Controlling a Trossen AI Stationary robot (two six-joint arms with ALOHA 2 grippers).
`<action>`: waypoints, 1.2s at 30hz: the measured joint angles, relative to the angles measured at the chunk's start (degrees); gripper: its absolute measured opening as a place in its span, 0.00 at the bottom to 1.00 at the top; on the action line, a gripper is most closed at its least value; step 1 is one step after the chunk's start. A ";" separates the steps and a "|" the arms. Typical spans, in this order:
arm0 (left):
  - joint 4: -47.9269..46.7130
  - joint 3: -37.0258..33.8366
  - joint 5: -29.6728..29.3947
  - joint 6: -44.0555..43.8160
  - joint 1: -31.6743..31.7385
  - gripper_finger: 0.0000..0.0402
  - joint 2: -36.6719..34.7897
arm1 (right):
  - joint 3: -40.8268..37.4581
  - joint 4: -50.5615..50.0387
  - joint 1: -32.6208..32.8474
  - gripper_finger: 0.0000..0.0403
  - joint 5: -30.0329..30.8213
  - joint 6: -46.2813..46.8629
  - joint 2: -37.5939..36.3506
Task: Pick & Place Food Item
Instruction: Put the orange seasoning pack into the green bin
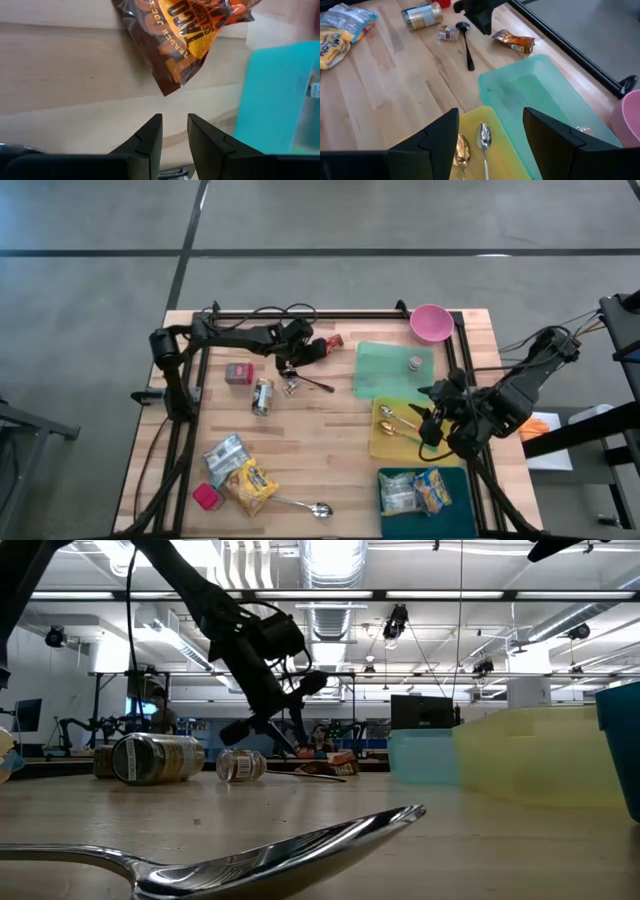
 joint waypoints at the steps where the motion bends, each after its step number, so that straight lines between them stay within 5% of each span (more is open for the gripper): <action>1: 0.09 -0.01 0.01 0.07 0.08 0.25 0.00 | -0.06 0.05 0.00 0.54 0.00 0.00 0.00; 6: 0.92 0.01 0.96 0.19 1.05 0.33 -0.02 | -0.30 0.29 0.00 0.54 0.00 -0.12 0.00; 13: 0.99 0.01 2.61 -2.47 1.30 0.62 -0.02 | -0.56 0.29 0.00 0.54 0.02 -0.58 -0.02; 19: 0.98 0.01 -2.16 -10.20 1.24 0.77 -0.02 | -0.58 0.52 0.00 0.54 0.02 -0.55 -0.02; 27: 2.39 0.29 -1.81 -17.65 0.98 0.77 2.41 | -0.60 1.35 0.00 0.54 0.04 -0.57 -0.02; 36: 9.18 0.65 -0.94 -24.53 0.93 0.65 5.58 | -0.48 2.11 0.00 0.54 0.87 -0.55 -0.02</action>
